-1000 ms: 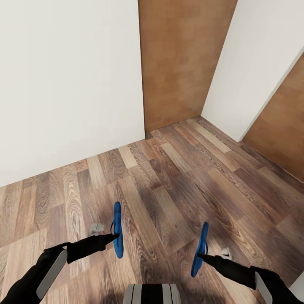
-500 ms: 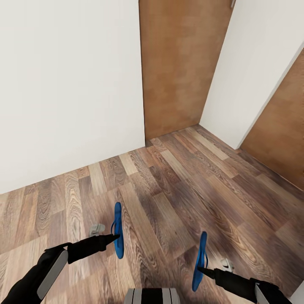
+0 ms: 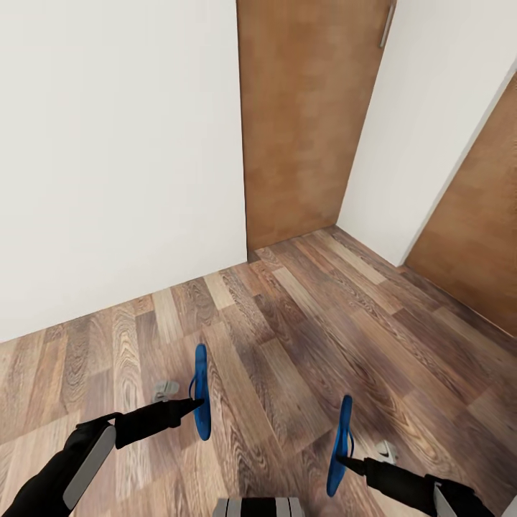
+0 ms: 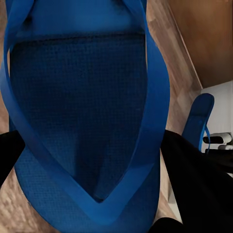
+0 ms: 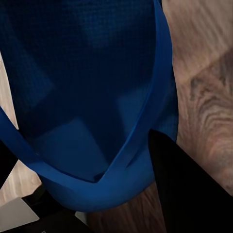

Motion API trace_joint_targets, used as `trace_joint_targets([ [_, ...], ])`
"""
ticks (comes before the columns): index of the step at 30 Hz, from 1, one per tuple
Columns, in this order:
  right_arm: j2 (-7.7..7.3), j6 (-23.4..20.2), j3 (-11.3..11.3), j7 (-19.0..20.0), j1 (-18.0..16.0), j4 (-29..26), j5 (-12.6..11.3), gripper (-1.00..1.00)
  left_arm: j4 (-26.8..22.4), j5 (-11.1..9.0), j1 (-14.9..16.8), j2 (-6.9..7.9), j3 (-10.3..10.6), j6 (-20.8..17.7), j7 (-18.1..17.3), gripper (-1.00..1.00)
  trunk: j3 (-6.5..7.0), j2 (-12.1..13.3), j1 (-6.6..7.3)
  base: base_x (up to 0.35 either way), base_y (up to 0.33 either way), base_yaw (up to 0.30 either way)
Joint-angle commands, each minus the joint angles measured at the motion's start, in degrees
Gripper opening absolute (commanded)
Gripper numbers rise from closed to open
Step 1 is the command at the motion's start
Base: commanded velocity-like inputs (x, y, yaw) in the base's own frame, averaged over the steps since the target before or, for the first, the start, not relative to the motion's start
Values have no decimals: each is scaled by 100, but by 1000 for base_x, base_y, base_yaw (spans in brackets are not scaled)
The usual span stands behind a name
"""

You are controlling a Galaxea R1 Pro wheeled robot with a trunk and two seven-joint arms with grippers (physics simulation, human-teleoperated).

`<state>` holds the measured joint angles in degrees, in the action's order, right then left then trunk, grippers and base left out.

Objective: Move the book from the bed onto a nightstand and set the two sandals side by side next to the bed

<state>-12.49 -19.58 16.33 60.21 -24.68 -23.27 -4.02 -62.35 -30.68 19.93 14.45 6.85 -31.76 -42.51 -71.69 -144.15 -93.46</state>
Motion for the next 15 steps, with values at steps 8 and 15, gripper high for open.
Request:
trace_joint_targets([
  [8,1,-45,10,9,-2,148,-5,-100,-4,-43,2,5,10,-41,6,-100,190,9,21,0,0,61],
  [15,1,-45,10,17,-2,155,-2,-100,3,-43,2,5,10,-41,6,-100,383,19,39,0,0,232],
])
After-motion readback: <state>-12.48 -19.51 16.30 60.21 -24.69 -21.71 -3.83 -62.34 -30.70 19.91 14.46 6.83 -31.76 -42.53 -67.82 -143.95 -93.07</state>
